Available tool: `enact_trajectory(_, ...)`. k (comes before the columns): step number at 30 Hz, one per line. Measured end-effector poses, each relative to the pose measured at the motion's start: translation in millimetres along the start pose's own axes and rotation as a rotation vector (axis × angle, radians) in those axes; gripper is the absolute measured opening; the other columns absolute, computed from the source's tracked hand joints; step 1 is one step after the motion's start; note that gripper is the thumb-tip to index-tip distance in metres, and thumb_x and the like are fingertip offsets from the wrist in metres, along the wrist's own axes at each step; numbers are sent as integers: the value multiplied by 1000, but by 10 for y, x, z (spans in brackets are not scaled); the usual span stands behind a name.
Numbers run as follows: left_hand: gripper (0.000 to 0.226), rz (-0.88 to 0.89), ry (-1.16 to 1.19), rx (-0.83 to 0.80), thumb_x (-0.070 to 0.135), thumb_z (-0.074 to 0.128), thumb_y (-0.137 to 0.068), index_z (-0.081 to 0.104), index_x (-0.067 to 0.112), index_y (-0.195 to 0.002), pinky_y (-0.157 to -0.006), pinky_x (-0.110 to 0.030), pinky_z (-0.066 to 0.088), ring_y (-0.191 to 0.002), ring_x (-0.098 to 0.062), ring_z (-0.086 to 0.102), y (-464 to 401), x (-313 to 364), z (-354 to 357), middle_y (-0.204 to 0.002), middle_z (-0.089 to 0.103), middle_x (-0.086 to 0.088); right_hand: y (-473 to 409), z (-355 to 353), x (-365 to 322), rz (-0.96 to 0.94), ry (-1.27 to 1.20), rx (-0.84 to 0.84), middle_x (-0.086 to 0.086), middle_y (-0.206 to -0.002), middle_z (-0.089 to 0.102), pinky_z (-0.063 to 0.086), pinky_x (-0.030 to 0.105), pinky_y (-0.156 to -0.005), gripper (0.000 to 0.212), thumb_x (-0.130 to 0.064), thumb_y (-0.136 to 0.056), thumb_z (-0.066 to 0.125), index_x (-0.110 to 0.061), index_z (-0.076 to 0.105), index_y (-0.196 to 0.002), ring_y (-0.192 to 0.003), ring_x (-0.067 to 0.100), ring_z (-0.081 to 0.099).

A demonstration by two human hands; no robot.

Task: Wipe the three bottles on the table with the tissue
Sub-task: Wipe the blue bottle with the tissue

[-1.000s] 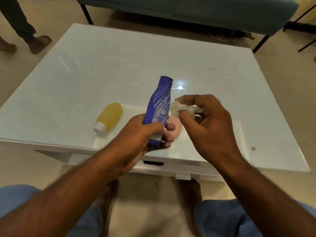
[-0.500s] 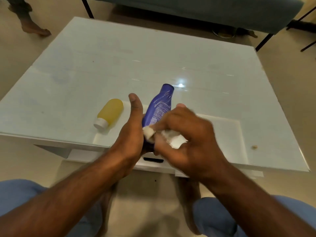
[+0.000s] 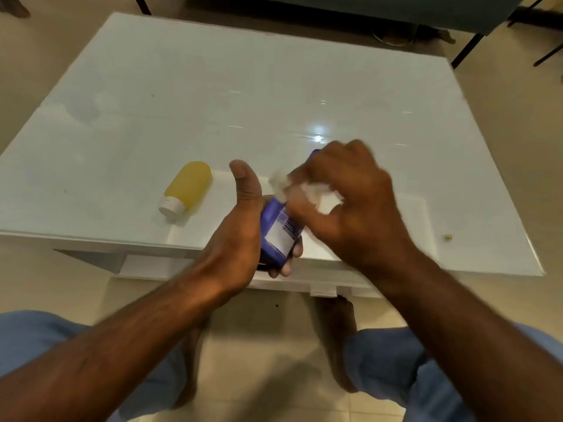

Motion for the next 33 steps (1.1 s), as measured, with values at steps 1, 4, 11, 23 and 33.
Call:
enact_trajectory(1, 111, -15, 3, -19, 82, -6, -73, 66, 1, -99, -57, -36, 52, -56, -37, 60, 3, -10, 5, -76, 67, -26, -48, -66, 145, 93, 59, 47, -11, -89, 64, 45, 33, -81, 13, -28, -91, 71, -15, 75, -91, -88, 10, 49)
enact_trajectory(4, 108, -15, 33, -14, 81, -6, -77, 68, 4, -95, -58, -38, 52, -57, -34, 61, 3, -17, 19, -74, 66, -25, -6, -61, 152, 134, 13, 46, -8, -87, 66, 47, 35, -80, 9, -23, -88, 76, -15, 74, -89, -85, 10, 51)
enact_trajectory(11, 106, -17, 151, 8, 79, -6, -85, 73, 8, -85, -54, -33, 51, -54, -31, 59, -5, 51, -6, -70, 65, -19, -10, -32, 67, 75, -38, 18, -1, -86, 67, 49, 32, -75, 9, -17, -90, 75, -9, 70, -89, -79, 12, 55)
enact_trajectory(23, 57, -76, 139, 93, 60, 35, -100, 73, 17, -103, -62, -34, 54, -71, -25, 69, -23, 64, -127, -89, 76, -11, -11, -47, 97, 237, -160, 10, -4, -88, 66, 54, 30, -70, 10, -17, -91, 75, -10, 68, -94, -77, 9, 60)
enact_trajectory(33, 45, -20, 29, 198, 56, 40, -100, 69, 22, -93, -55, -28, 51, -61, -13, 62, -57, 90, -148, -72, 69, -1, 58, -17, 62, 263, -329, -61, -1, -89, 68, 46, 15, -72, 12, -11, -90, 80, -12, 68, -92, -78, 10, 61)
Point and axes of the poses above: each hand's wrist, its own y-axis away from the middle knuckle, its own z-axis out of the palm, x = y × z, the point moved 3 cm from there along -y, towards the middle knuckle
